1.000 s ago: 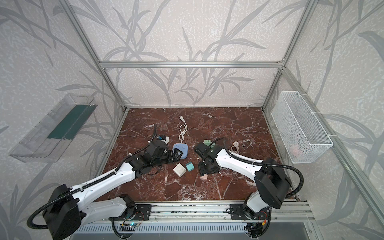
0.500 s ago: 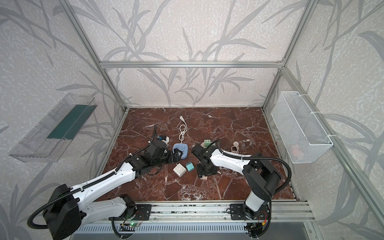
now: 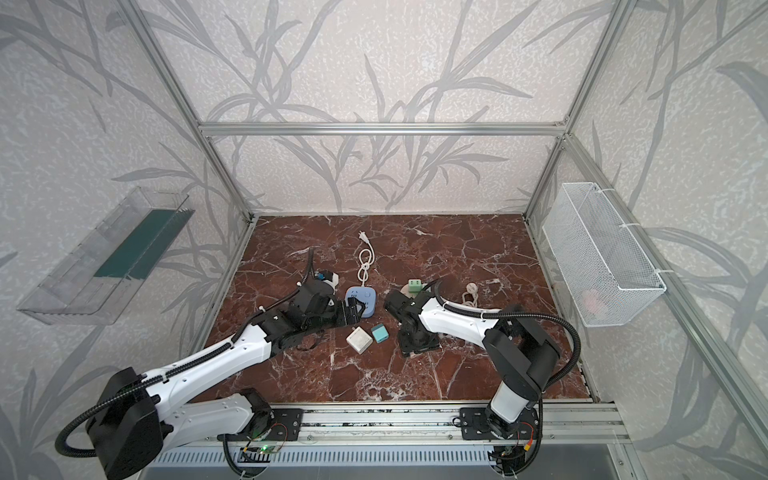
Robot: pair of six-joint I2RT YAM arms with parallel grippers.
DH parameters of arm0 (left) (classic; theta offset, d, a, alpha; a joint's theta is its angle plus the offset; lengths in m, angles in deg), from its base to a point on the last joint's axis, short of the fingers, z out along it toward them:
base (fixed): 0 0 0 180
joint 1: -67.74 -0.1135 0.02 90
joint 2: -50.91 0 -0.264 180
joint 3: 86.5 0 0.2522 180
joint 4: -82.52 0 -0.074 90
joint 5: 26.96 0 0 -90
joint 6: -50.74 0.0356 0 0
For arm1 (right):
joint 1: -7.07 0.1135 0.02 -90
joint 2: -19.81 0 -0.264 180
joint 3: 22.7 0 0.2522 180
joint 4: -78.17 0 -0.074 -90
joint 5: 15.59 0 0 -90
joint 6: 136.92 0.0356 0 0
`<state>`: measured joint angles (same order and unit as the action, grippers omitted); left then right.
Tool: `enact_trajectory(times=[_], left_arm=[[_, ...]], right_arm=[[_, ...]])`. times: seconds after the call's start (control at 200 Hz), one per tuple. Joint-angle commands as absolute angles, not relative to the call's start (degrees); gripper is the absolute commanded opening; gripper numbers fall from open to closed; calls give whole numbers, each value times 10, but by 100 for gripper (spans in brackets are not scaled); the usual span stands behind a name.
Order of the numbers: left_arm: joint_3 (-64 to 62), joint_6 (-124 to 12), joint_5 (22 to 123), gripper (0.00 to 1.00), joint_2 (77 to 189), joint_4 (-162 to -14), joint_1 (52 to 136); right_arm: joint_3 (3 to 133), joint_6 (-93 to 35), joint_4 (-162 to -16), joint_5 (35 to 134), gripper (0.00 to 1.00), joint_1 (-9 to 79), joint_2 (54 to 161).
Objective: Insert the plug
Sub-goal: 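Close the right gripper on the pale pink adapter, then lift the pale pink adapter with the right gripper while the left gripper grasps it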
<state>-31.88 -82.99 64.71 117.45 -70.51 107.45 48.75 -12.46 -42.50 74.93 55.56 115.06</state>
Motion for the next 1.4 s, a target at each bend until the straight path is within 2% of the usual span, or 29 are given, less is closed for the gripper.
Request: enact_trajectory(times=[0.0, 0.165, 0.74, 0.975, 1.115, 1.17, 1.3, 1.395], left_arm=[[-319, -834, 648, 93, 1176, -710, 1076], [-318, -833, 649, 93, 1176, -708, 1076], [-319, -836, 651, 93, 1177, -710, 1076], [-318, -836, 655, 93, 1181, -711, 1076], [-318, -836, 658, 93, 1180, -709, 1076], [-319, -836, 665, 92, 1179, -703, 1076], [-323, -810, 721, 91, 1170, -649, 1076], [-334, -794, 752, 90, 1148, -628, 1077]], right_arm=[[486, -140, -426, 757, 61, 560, 1148], [480, -153, -437, 766, 56, 560, 1143], [468, -158, -449, 764, 54, 560, 1160], [466, -162, -450, 766, 50, 560, 1163], [463, -169, -450, 764, 40, 560, 1161], [463, -178, -449, 760, 26, 560, 1157], [466, -232, -444, 770, 2, 560, 1113], [468, -273, -447, 780, 0, 560, 1069]])
